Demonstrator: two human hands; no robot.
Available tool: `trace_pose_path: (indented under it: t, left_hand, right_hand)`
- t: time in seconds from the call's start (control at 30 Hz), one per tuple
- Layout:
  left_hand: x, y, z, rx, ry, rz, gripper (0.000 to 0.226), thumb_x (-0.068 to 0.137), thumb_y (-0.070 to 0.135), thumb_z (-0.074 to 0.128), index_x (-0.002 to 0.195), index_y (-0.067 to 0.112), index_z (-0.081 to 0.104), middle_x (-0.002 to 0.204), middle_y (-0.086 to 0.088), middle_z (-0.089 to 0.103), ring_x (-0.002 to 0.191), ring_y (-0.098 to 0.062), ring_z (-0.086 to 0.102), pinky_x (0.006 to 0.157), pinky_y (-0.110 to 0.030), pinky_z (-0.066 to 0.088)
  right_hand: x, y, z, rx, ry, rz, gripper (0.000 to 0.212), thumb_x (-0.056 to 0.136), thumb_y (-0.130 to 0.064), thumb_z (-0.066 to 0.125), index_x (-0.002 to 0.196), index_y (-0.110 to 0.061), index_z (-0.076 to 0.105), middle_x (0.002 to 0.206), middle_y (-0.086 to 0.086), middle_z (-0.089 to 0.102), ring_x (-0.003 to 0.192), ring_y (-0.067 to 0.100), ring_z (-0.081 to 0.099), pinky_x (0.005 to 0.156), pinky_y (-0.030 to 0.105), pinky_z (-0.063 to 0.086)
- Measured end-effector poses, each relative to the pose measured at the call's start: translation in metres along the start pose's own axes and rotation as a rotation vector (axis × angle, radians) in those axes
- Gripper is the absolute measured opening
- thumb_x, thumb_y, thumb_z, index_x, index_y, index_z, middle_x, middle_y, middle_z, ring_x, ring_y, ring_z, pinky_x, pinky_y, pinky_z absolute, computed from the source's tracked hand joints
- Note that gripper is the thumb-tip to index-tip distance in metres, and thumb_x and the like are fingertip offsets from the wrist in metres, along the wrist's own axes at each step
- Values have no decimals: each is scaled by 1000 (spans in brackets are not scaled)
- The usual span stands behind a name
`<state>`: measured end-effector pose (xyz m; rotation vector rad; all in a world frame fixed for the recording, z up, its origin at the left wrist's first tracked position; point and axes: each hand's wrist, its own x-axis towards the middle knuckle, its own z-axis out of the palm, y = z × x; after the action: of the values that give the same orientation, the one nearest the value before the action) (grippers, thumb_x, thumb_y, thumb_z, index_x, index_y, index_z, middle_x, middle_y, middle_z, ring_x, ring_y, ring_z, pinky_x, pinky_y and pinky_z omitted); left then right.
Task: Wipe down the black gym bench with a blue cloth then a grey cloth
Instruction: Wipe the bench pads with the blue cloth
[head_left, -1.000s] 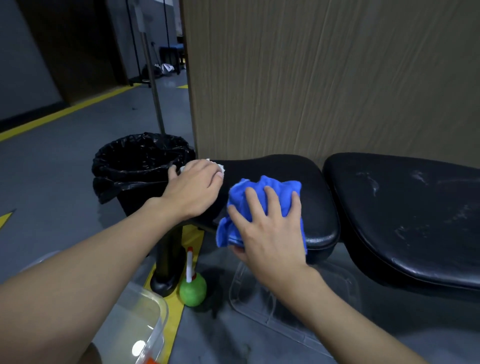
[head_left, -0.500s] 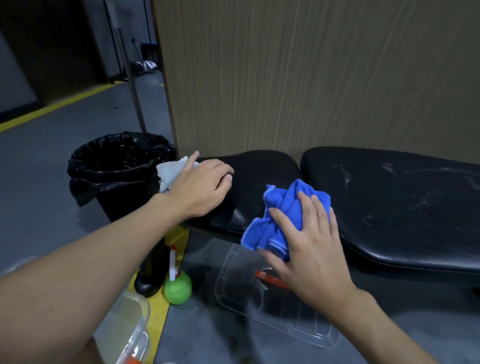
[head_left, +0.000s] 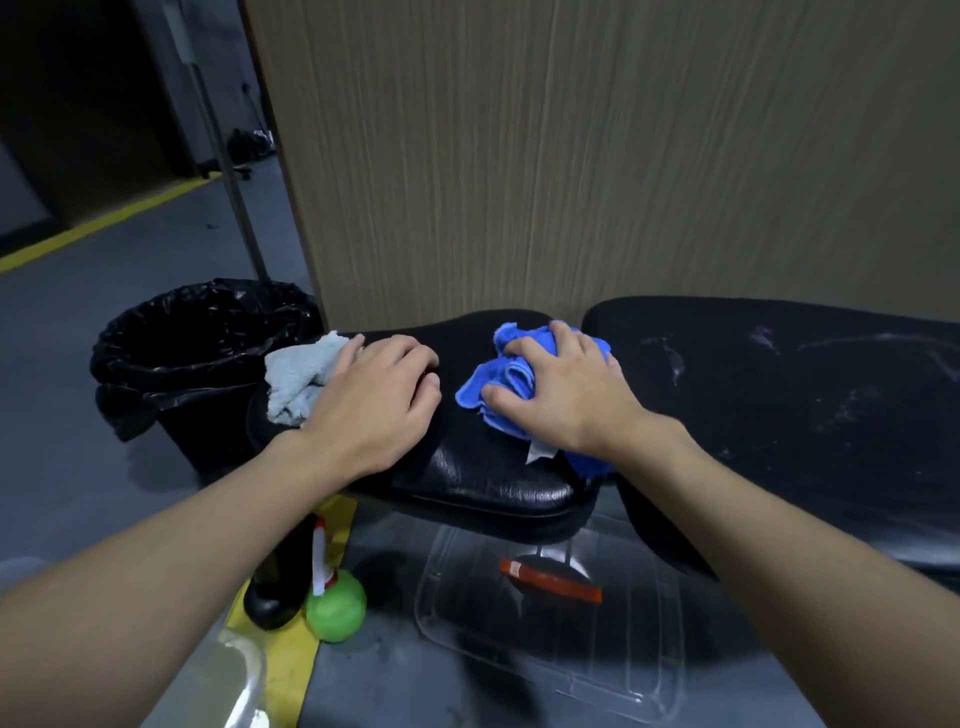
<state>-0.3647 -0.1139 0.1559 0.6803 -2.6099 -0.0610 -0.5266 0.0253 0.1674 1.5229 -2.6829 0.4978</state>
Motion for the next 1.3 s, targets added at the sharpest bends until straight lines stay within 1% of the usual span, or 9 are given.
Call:
trace_pose_path:
  t: [0.17,0.27,0.4,0.57,0.7,0.83,0.9,1.1,1.3]
  left_hand:
    - [8,5,1,55,24,-38,46,90,46,24,104,22,61,106,6,61,101,-20,57,94,-38,35]
    - [7,4,-2,54,16,-42,49,87,47,25,106,23,63,108,9,62,104,-17,58,103,-39,30]
    - [5,3,-12,152,-134,-71,62,81,58,17,127,38,53,137,11,48,133,-10,37,117,-50,10]
    - [-7,-4,-25,244,-229,-70,73,78,68,7,142,45,34,147,9,37,140,-11,25,118,-50,6]
    - [-11,-6,-30,216,-284,-55,73,81,69,9,145,41,31,151,9,32,145,-11,18,119,-49,1]
    - [-13,-4,-37,245,-243,-56,69,82,69,19,136,36,47,133,11,45,130,-10,37,118,-37,7]
    - [-14,-1,-38,247,-231,-68,71,81,68,20,135,33,50,128,12,49,124,-9,42,115,-30,11]
    - [-18,11,-35,241,-241,-124,79,78,70,15,137,29,48,132,10,48,125,-10,41,111,-27,12]
    - [-12,23,-35,142,-295,-189,73,81,68,16,134,29,49,134,10,50,127,-13,44,111,-35,23]
  right_hand:
    - [57,14,-2,5,-74,-19,59,86,-69,42,137,-40,42,142,4,36,137,29,29,112,50,24]
    - [89,21,-1,8,-134,-35,61,85,-71,41,139,-43,39,144,1,36,137,29,30,107,46,30]
    - [119,24,-2,-12,-215,-79,58,82,-73,42,134,-46,43,134,-4,41,130,26,36,89,42,31]
    - [140,5,1,-112,-279,-202,66,80,-77,38,139,-47,40,135,-5,43,130,25,39,104,48,31]
    - [153,-26,6,-156,-346,-336,63,81,-79,37,133,-45,47,131,-5,47,126,25,45,102,49,33]
    - [158,-61,15,-112,-391,-457,54,79,-80,39,118,-46,54,116,-8,52,115,22,53,91,44,36]
    - [157,-66,18,-82,-389,-493,53,78,-79,40,117,-47,55,115,-10,53,114,20,54,93,45,37]
    - [142,-37,10,-72,-307,-479,52,82,-73,41,126,-48,52,133,-4,50,127,25,47,102,47,35]
    - [101,4,0,-65,-217,-448,52,85,-71,40,131,-49,49,147,-7,39,146,15,20,116,52,17]
